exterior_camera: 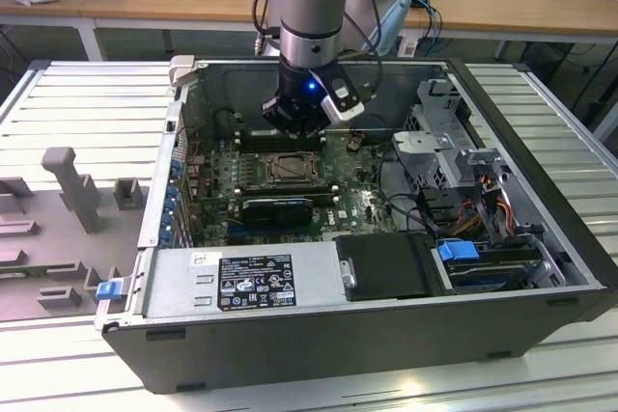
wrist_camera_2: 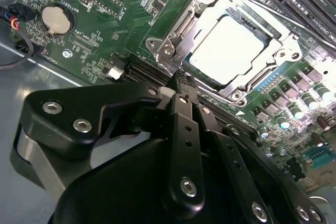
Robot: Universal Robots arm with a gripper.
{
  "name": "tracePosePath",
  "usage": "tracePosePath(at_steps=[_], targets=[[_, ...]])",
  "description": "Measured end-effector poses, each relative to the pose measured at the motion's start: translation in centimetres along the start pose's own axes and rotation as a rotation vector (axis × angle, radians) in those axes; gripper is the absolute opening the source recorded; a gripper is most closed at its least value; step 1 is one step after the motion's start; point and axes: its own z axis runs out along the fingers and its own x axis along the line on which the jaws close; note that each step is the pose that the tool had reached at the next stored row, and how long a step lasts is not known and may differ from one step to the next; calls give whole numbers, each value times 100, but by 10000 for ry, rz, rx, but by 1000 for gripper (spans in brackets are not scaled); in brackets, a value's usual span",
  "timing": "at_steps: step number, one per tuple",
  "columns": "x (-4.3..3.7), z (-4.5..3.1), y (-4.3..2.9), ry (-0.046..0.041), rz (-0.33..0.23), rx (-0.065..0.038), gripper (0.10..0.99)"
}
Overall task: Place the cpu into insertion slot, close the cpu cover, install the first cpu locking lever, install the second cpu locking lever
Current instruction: 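Install the first cpu locking lever, then install the second cpu locking lever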
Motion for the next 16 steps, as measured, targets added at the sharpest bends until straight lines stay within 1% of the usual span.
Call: tracePosePath(at_steps=[8,16], targets=[[-2,-2,-20,0,-1,0,106],[1,-6,-60,-1,2,0,106]])
